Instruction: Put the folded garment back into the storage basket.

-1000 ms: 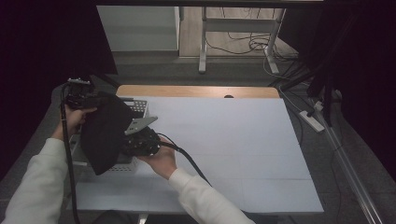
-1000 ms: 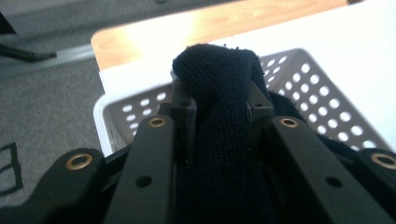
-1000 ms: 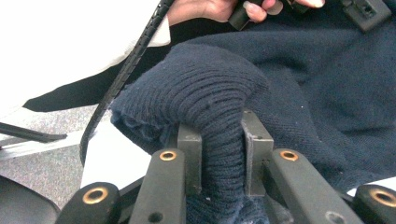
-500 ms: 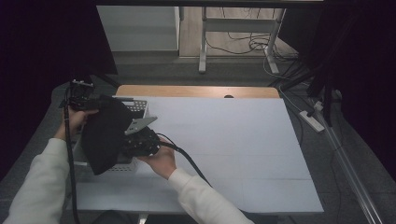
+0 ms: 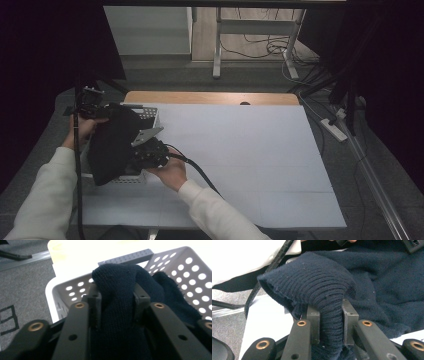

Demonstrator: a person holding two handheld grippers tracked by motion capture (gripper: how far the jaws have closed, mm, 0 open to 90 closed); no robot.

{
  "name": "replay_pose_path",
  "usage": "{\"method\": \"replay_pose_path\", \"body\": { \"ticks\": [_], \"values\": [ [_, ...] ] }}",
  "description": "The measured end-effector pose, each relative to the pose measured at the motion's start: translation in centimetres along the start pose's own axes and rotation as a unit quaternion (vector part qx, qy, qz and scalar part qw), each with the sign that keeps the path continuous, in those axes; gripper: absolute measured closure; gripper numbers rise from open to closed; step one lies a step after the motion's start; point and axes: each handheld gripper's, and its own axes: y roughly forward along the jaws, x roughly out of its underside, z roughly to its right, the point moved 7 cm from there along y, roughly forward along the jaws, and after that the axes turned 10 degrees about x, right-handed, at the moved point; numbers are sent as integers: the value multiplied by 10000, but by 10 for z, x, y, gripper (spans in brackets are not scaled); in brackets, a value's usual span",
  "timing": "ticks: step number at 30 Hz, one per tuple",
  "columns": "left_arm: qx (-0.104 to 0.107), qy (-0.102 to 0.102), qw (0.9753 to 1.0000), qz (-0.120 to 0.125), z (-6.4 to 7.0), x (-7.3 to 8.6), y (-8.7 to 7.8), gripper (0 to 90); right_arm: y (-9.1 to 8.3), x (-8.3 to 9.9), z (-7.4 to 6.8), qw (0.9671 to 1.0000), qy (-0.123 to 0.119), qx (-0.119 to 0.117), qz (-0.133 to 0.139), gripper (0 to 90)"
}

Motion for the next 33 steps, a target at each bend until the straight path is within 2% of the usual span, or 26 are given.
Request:
{"method": "replay_pose_path", "body": {
  "ticks": [2, 4, 6, 12, 14, 17, 18, 20, 22, 26, 33],
  "values": [
    [-6, -12, 10000, -7, -1, 1, -1, 583, 2, 1, 0, 10000, 4, -7, -54, 730],
    [-75, 9, 10000, -6, -2, 2, -5, 481, 5, 2, -1, 9999, -48, 27, -100, 729],
    [-88, 49, 9999, 64, -3, 2, -12, 469, 7, 4, -1, 9998, -84, 35, -189, 728],
    [-179, 119, 9992, 336, -2, 1, -33, 449, 11, 8, -2, 9994, 14, -61, -348, 704],
    [-166, 173, 9990, 365, 0, 1, -36, 491, 11, 9, -3, 9992, 31, -132, -378, 642],
    [-252, 263, 9988, 336, 2, 3, -38, 643, 7, 7, -3, 9992, 129, -219, -305, 457],
    [-257, 282, 9988, 304, 2, 4, -38, 702, 4, 6, -2, 9992, 182, -235, -251, 420],
    [-310, 284, 9989, 187, 1, 7, -37, 822, -4, 2, 1, 9995, 260, -183, -56, 378],
    [-306, 264, 9991, 114, 0, 10, -36, 886, -13, 0, 6, 9994, 326, -84, 87, 360],
    [-354, 227, 9991, 37, -1, 14, -33, 888, -33, 1, 18, 9987, 413, 74, 285, 359],
    [-406, 106, 9990, -169, -6, 16, -13, 887, -59, 12, 32, 9976, 496, 318, 361, 359]
  ]
}}
